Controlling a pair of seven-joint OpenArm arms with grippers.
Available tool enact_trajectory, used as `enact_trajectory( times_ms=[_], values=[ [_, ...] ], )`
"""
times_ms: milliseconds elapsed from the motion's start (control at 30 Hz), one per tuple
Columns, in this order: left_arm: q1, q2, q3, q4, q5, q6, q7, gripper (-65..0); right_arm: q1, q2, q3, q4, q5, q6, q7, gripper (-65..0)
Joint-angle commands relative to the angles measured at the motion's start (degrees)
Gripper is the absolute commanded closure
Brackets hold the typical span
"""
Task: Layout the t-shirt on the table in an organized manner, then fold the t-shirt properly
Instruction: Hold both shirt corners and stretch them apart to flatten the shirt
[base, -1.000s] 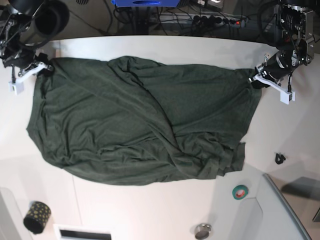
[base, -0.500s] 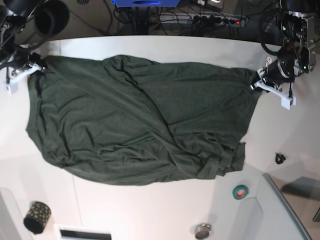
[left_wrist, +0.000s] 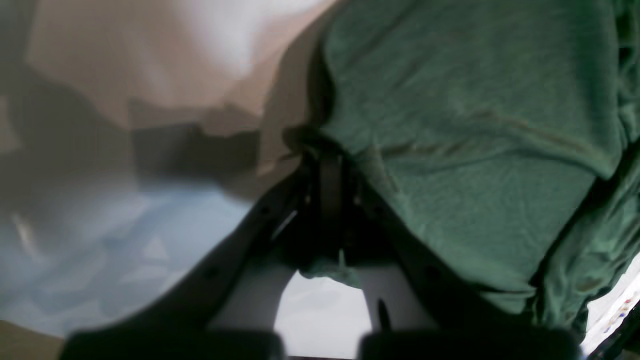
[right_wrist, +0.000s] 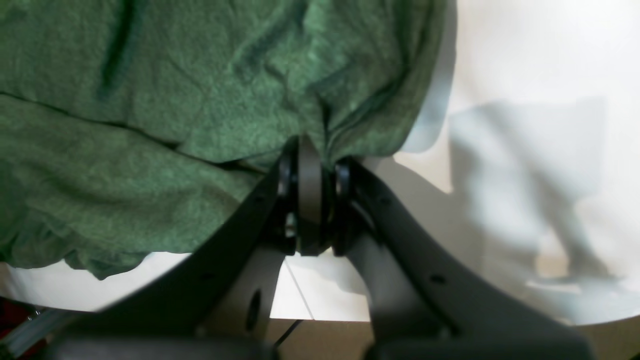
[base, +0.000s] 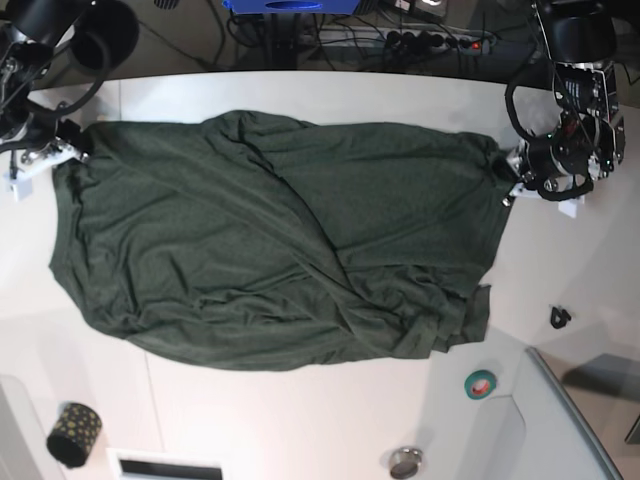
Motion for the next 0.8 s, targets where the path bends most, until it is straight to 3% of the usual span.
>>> enact_trajectory(
  times_ms=[0, 233, 267, 400, 467, 567, 767],
  values=[
    [-0.2, -1.2, -0.5, 1.0, -0.7, -0.1, -0.2, 0.0, 0.4, 0.9, 0.1, 1.0, 0.9, 0.1, 0.3, -0.6],
    [1.6, -3.1, -0.6, 0.9, -0.7, 0.0, -0.2, 0.0, 0.4, 0.9, 0.0, 1.0, 0.9, 0.1, 0.3, -0.6],
    [1.9, -3.4, -0.6, 1.1, -0.7, 0.0, -0.2, -4.1, 0.4, 0.9, 0.0, 1.0, 0.9, 0.1, 0.3, -0.6],
    [3.3, -3.4, -0.7, 1.2, -0.7, 0.0, -0.3, -31.4, 0.2, 1.0, 0.0, 1.0, 0.9, 0.1, 0.3, -0.6],
    [4.3, -3.4, -0.7, 2.1, -0.7, -0.1, -0.3, -39.5, 0.1, 1.0, 0.0, 1.0, 0.9, 0.1, 0.3, -0.6],
    [7.2, -3.1, -2.4, 5.9, -0.7, -0.2, -0.3, -44.6, 0.0, 1.0, 0.0, 1.0, 0.9, 0.1, 0.3, -0.6],
    [15.9, -0.2, -13.8, 15.9, -0.7, -0.3, -0.3, -44.9, -0.1, 1.0, 0.0, 1.0, 0.9, 0.1, 0.3, -0.5]
  ],
)
